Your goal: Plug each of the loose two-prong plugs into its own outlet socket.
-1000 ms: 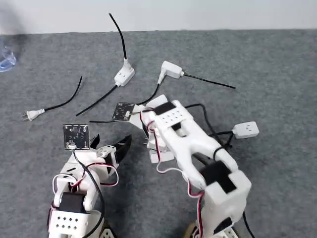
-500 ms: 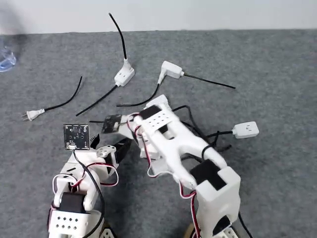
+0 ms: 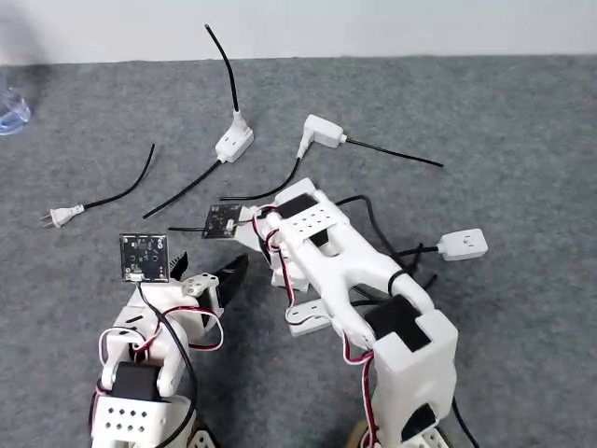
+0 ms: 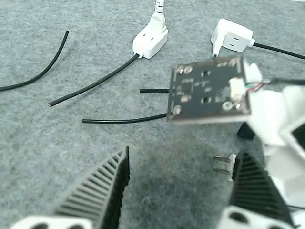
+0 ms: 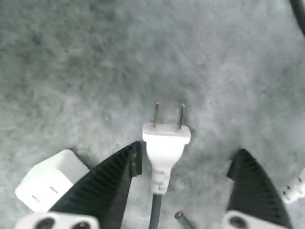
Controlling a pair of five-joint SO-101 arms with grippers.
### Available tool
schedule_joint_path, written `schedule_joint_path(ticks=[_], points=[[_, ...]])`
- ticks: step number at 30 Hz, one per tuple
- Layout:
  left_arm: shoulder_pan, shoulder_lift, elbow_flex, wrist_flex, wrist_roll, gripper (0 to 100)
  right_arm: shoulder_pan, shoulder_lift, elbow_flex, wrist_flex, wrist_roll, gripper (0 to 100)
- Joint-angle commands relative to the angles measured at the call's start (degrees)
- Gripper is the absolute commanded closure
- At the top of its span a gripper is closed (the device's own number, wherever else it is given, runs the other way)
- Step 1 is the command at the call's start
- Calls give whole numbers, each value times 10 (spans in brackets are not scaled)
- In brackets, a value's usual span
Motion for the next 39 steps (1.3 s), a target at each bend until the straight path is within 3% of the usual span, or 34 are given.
schedule_joint_path(ticks=[1, 4, 11, 16, 18, 24, 35, 39], points=[[0, -6, -11, -10, -5, 673, 0, 3, -4, -10, 29, 853], [0, -6, -11, -11, -5, 673, -1, 6, -5, -11, 25, 885], [0, -6, -11, -11, -5, 673, -7, 6, -5, -10, 25, 756], [0, -6, -11, -11, -5, 673, -18, 6, -5, -10, 25, 755], [0, -6, -11, -11, -5, 673, -22, 7, -5, -13, 26, 783], [0, -6, -11, -11, -5, 673, -22, 10, -4, -47, 26, 997], [0, -6, 0, -20, -5, 673, -22, 1, -3, -38, 24, 989], [0, -6, 22, -58, -5, 673, -33, -73, 6, 13, -40, 989]])
